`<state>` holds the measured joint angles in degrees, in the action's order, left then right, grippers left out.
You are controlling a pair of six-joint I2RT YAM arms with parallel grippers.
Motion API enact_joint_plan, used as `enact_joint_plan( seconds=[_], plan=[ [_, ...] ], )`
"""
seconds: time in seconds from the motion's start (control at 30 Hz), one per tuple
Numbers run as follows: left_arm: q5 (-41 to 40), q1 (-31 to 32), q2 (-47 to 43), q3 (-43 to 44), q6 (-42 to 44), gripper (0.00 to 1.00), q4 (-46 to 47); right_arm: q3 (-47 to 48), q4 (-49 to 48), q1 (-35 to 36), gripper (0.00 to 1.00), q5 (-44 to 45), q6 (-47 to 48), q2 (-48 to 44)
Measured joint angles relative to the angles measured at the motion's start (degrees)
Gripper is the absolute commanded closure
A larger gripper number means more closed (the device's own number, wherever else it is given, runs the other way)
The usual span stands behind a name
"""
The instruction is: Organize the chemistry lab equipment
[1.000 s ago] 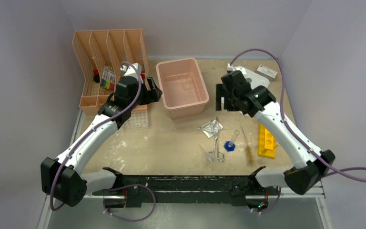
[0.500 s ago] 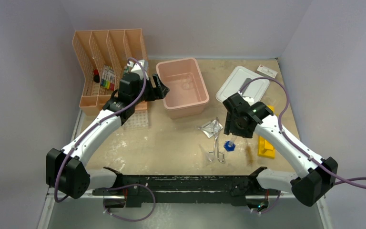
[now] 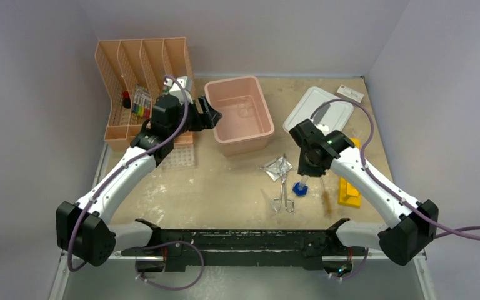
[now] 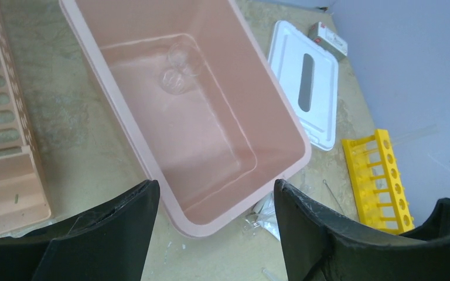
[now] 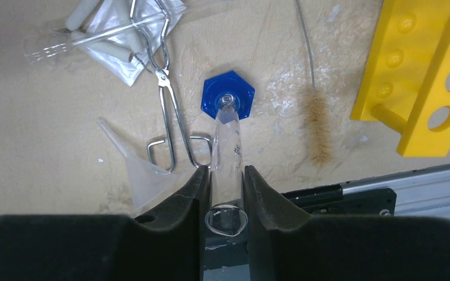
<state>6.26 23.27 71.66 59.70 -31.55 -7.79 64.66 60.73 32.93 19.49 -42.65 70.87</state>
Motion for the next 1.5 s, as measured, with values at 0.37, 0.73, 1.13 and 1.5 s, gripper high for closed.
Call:
enact_joint_plan(
  seconds=[0.37, 0.73, 1.13, 1.5],
  plan=[
    [6.45, 1.20, -2.56, 0.00, 1.20, 0.29, 4.46, 13.09, -0.61, -8.44, 0.83, -4.31, 12.17, -0.35],
    [15.65, 14.93, 5.84, 5.84, 10.71, 0.32, 8.31, 25.00, -2.34, -11.45, 0.83, -22.43, 20.26, -0.31],
    [30.16, 19.52, 7.08, 8.87, 29.57, 0.35, 4.50, 26.16, -2.60, -11.30, 0.83, -43.71, 25.90, -0.39],
    [34.56, 23.96, 13.62, 13.20, 35.71, 0.83, -3.17, 26.05, -2.80, -11.30, 0.83, -50.66, 30.58, -0.26]
  ],
)
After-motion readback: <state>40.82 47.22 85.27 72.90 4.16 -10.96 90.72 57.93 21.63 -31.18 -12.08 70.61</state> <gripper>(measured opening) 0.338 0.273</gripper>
